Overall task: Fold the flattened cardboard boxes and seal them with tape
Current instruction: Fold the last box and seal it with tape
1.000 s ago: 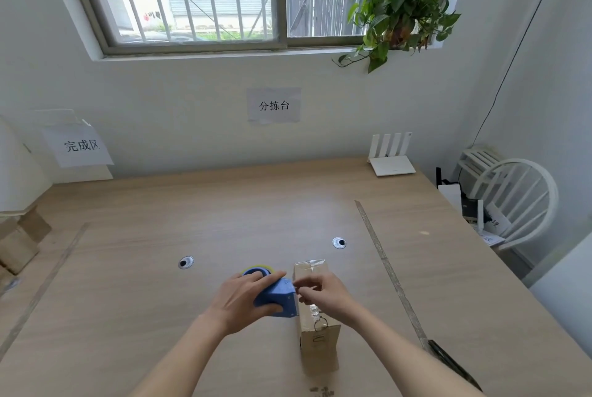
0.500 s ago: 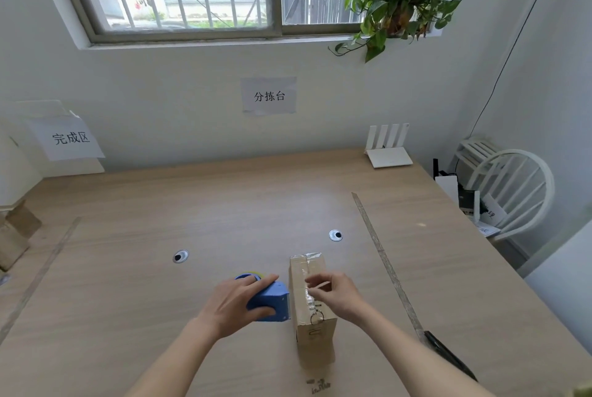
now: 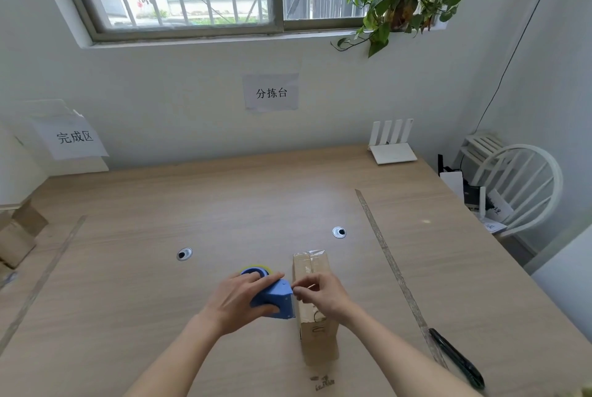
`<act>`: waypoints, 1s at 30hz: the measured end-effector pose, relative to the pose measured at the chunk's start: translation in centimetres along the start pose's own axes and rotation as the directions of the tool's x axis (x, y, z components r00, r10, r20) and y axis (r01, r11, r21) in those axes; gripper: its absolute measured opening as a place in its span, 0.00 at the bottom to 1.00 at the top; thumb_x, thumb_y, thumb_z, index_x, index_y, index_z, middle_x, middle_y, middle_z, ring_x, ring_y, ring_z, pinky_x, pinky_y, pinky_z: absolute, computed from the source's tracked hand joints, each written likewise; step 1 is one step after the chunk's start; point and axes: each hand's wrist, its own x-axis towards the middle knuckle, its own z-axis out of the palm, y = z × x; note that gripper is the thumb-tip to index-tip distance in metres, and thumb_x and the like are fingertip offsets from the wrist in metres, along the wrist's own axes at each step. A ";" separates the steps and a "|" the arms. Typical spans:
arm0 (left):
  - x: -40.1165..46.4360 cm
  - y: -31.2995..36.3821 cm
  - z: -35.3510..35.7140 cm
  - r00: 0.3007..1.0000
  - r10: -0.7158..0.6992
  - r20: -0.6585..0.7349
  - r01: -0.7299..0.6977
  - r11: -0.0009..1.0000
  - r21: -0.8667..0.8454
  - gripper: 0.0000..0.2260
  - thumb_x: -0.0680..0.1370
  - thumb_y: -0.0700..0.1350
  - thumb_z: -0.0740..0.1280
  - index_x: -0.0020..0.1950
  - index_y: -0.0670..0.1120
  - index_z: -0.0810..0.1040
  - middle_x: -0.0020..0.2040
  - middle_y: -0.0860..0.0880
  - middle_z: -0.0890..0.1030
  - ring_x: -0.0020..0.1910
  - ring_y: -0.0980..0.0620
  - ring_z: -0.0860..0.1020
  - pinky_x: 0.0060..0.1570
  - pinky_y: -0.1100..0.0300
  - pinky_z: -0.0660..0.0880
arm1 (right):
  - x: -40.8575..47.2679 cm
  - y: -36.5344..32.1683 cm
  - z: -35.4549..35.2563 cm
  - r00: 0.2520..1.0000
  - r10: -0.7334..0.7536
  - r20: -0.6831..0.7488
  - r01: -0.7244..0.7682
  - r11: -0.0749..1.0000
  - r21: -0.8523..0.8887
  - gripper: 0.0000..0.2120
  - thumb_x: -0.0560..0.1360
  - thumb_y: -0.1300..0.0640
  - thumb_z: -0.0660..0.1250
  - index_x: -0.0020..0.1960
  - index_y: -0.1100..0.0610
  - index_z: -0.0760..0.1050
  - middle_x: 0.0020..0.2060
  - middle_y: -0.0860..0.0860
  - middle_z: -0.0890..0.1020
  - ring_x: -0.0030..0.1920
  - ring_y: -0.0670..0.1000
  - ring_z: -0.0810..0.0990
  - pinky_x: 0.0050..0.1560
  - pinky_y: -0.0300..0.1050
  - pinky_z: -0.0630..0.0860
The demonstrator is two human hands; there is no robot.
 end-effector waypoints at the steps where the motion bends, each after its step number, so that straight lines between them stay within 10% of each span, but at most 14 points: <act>1: 0.0 0.0 0.1 1.000 -0.007 -0.001 0.007 1.000 -0.005 0.29 0.72 0.68 0.62 0.72 0.64 0.67 0.45 0.61 0.79 0.41 0.59 0.78 0.40 0.69 0.67 | 0.0 0.0 0.0 1.000 0.001 -0.015 -0.001 1.000 0.010 0.04 0.78 0.60 0.72 0.47 0.52 0.84 0.33 0.43 0.83 0.36 0.39 0.81 0.38 0.31 0.75; 11: -0.4 1.7 3.2 0.979 -0.098 0.181 0.109 0.993 -0.052 0.41 0.70 0.77 0.44 0.79 0.60 0.57 0.61 0.55 0.80 0.51 0.52 0.78 0.45 0.59 0.70 | -1.4 3.4 -1.2 0.999 0.038 -0.012 -0.039 0.992 -0.116 0.04 0.75 0.61 0.73 0.46 0.55 0.86 0.37 0.51 0.87 0.39 0.45 0.84 0.45 0.43 0.82; 30: 0.2 1.4 6.6 0.938 -0.218 0.271 0.236 0.971 -0.037 0.25 0.76 0.71 0.56 0.69 0.63 0.67 0.52 0.56 0.83 0.44 0.54 0.79 0.42 0.59 0.72 | -1.8 10.6 -5.1 0.961 0.247 -0.124 -0.252 0.967 -0.025 0.03 0.75 0.60 0.74 0.46 0.53 0.85 0.36 0.53 0.85 0.34 0.46 0.81 0.44 0.45 0.82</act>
